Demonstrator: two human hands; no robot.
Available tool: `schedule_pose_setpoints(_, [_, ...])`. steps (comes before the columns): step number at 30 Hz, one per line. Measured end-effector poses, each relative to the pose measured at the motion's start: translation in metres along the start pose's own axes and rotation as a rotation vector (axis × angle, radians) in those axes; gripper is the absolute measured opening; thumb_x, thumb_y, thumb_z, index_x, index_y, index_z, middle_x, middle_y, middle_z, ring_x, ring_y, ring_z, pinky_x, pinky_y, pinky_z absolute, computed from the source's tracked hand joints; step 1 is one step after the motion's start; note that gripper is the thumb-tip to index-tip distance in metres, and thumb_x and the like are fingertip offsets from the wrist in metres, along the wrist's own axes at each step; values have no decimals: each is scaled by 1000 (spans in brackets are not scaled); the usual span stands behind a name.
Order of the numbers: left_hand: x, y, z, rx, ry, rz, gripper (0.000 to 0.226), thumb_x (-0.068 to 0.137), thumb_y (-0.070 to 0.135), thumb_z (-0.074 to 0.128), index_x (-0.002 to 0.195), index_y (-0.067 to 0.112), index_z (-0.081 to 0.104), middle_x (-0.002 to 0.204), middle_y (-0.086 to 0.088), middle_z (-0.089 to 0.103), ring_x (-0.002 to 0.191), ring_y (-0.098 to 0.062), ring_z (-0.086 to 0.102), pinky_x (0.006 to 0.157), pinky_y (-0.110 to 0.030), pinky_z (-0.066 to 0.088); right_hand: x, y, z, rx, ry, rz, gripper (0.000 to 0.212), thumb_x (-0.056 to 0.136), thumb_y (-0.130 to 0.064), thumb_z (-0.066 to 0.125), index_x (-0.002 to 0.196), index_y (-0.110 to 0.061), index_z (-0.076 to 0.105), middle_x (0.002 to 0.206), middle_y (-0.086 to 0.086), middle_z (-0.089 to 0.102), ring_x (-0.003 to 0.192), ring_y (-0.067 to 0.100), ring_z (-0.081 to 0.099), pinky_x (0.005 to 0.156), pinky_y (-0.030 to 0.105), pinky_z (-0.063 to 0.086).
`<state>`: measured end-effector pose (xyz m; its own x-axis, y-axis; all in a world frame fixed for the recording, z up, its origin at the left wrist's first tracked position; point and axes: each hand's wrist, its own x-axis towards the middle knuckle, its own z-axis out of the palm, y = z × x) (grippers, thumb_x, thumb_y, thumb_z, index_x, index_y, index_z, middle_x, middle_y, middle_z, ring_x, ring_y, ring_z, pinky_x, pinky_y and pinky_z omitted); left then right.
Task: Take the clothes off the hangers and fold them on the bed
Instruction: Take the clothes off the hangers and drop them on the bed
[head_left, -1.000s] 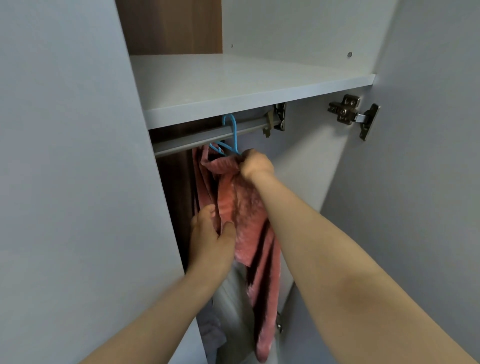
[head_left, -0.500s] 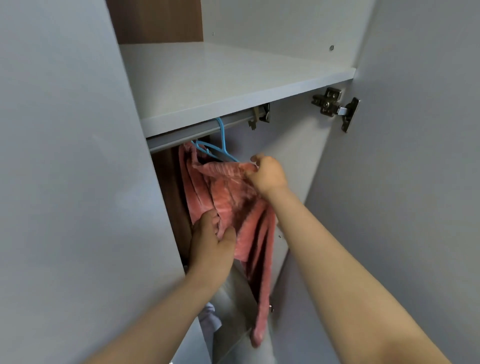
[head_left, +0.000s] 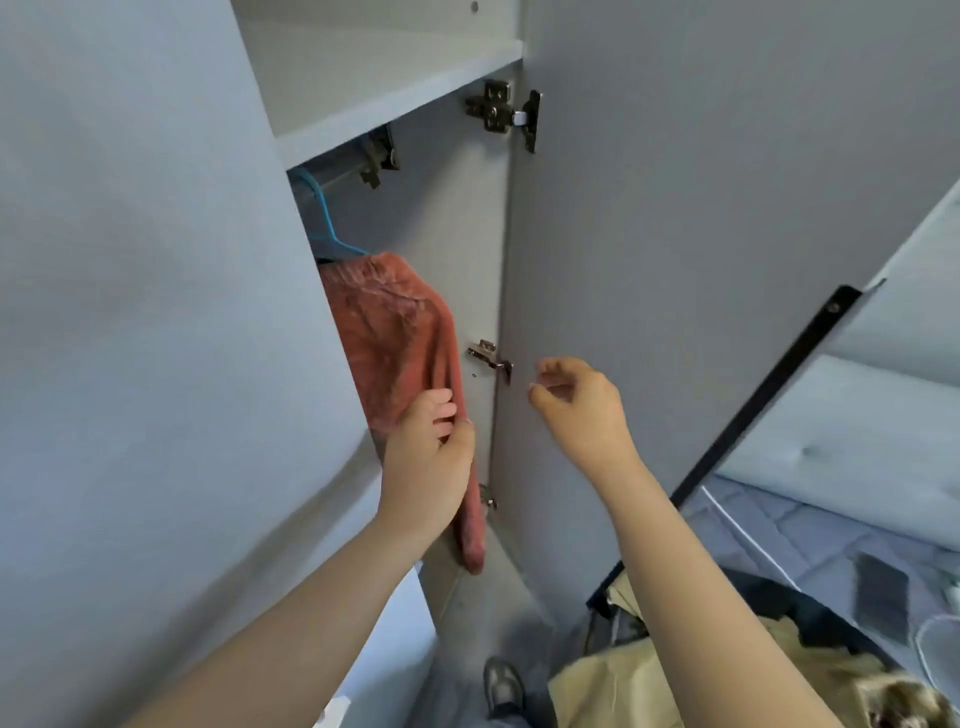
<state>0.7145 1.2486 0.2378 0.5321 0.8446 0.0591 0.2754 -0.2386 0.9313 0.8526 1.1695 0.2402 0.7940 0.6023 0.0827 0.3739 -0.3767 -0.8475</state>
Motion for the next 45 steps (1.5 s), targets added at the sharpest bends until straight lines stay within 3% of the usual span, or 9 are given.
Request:
schedule_pose_setpoints(2, [-21, -5, -1, -21, -60, 17, 31, 92, 8, 55, 122, 10, 58, 110, 3, 62, 88, 0, 58, 70, 5, 36, -38, 10, -7, -13, 43, 66, 29, 89, -12, 62, 118, -7, 63, 105, 5, 68, 96, 17, 62, 88, 23, 45])
schedule_pose_setpoints(5, [-48, -6, 2, -32, -190, 54, 30, 92, 8, 55, 122, 11, 59, 113, 1, 64, 92, -3, 59, 74, 0, 40, -96, 24, -22, -22, 110, 154, 29, 90, -16, 62, 119, -11, 63, 105, 2, 67, 94, 14, 61, 81, 19, 44])
schedule_pose_setpoints(10, [-89, -7, 21, -2, -404, 147, 28, 91, 12, 55, 118, 18, 60, 111, 7, 64, 93, 6, 58, 76, -3, 40, -170, 48, -56, -42, 225, 309, 31, 91, -20, 60, 121, -15, 62, 106, -1, 67, 95, 12, 63, 87, 28, 51])
schedule_pose_setpoints(17, [-131, 3, 82, 41, -721, 229, 26, 90, 12, 56, 115, 20, 61, 105, 11, 64, 91, 4, 59, 70, 2, 38, -230, 94, -107, -92, 372, 458, 31, 91, -22, 59, 122, -19, 62, 104, -8, 65, 89, -1, 57, 63, 6, 39])
schedule_pose_setpoints(21, [-145, 6, 119, 85, -893, 275, 24, 91, 18, 56, 113, 26, 60, 104, 15, 64, 92, 5, 59, 69, -3, 42, -262, 121, -133, -82, 455, 559, 30, 89, -23, 59, 119, -22, 63, 102, -10, 65, 91, 2, 60, 76, 19, 48])
schedule_pose_setpoints(27, [-175, 1, 161, 139, -1078, 311, 22, 91, 23, 55, 112, 31, 59, 104, 17, 62, 97, 2, 58, 83, -18, 47, -306, 152, -160, -116, 517, 687, 29, 90, -24, 59, 119, -25, 62, 102, -11, 65, 87, -4, 56, 65, 11, 39])
schedule_pose_setpoints(33, [-182, 3, 202, 221, -1185, 410, 24, 91, 21, 54, 115, 26, 59, 107, 13, 60, 97, 1, 56, 84, -17, 45, -326, 172, -172, -162, 555, 812, 31, 91, -27, 58, 121, -26, 62, 105, -12, 65, 97, 7, 60, 89, 34, 53])
schedule_pose_setpoints(40, [-165, -4, 264, 477, -1393, 673, 30, 92, 22, 53, 122, 23, 55, 117, 9, 53, 106, -5, 53, 94, -30, 47, -325, 208, -180, -190, 532, 915, 36, 92, -21, 56, 128, -20, 58, 116, -3, 65, 103, 12, 60, 91, 29, 51])
schedule_pose_setpoints(45, [-157, -7, 315, 542, -1457, 716, 29, 92, 22, 52, 120, 21, 55, 116, 7, 54, 104, -10, 54, 93, -35, 48, -315, 237, -188, -222, 517, 1004, 36, 91, -19, 54, 127, -18, 59, 117, -1, 65, 104, 14, 60, 86, 26, 49])
